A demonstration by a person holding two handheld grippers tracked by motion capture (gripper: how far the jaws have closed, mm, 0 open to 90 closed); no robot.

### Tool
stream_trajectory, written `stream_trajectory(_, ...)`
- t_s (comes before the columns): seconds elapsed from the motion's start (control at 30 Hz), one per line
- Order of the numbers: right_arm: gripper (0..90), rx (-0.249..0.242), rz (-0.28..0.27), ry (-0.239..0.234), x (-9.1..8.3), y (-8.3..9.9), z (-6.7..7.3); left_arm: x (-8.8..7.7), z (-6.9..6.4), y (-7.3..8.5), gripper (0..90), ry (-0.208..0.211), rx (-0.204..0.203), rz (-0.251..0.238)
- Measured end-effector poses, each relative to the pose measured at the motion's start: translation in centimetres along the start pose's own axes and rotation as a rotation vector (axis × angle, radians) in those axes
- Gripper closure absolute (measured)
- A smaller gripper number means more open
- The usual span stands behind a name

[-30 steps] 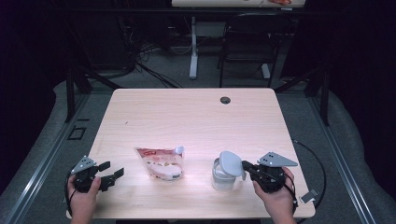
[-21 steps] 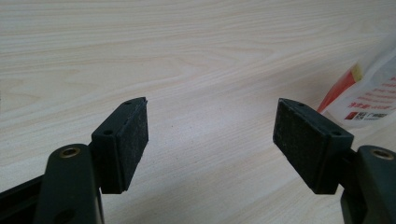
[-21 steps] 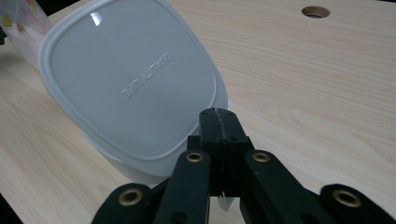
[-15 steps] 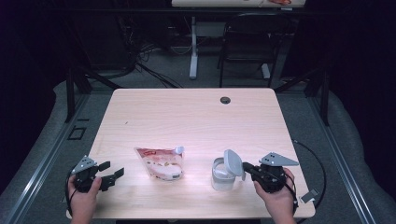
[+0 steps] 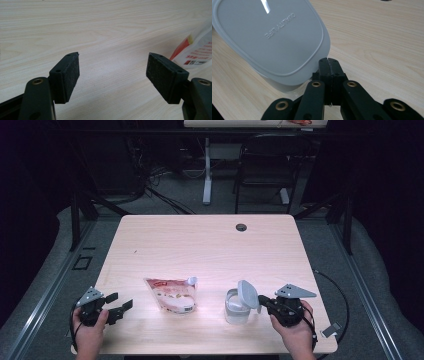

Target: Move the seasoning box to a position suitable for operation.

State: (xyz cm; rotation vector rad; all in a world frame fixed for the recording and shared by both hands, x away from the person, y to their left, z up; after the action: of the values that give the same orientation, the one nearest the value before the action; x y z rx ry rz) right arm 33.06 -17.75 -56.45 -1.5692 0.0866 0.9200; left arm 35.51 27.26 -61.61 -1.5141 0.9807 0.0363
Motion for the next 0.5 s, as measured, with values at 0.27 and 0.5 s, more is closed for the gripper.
stream_trajectory(0.27,90.0,0.006,0.001,-0.004,0.1,0.0,0.1,-0.3,-0.7,-0.2,32.2,0.017,0.014,0.002)
stream_trajectory(0.5,90.0,0.005,-0.005,-0.009,0.1,-0.1,0.2,-1.4,-2.5,-1.2,34.9,0.067,-0.044,-0.05)
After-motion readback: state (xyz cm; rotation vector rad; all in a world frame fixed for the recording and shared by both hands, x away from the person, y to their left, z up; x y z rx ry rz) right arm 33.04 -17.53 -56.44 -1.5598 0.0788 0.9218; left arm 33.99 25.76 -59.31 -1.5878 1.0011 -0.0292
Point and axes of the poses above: each handheld gripper's, and its own axes: x roughly forward along the jaws, y roughly out of its underside, z roughly to its left, the point moved 10 cm from there along x, roughly forward along the jaws, and after that the axes turned 3 degrees about y, right-handed, at the moved point
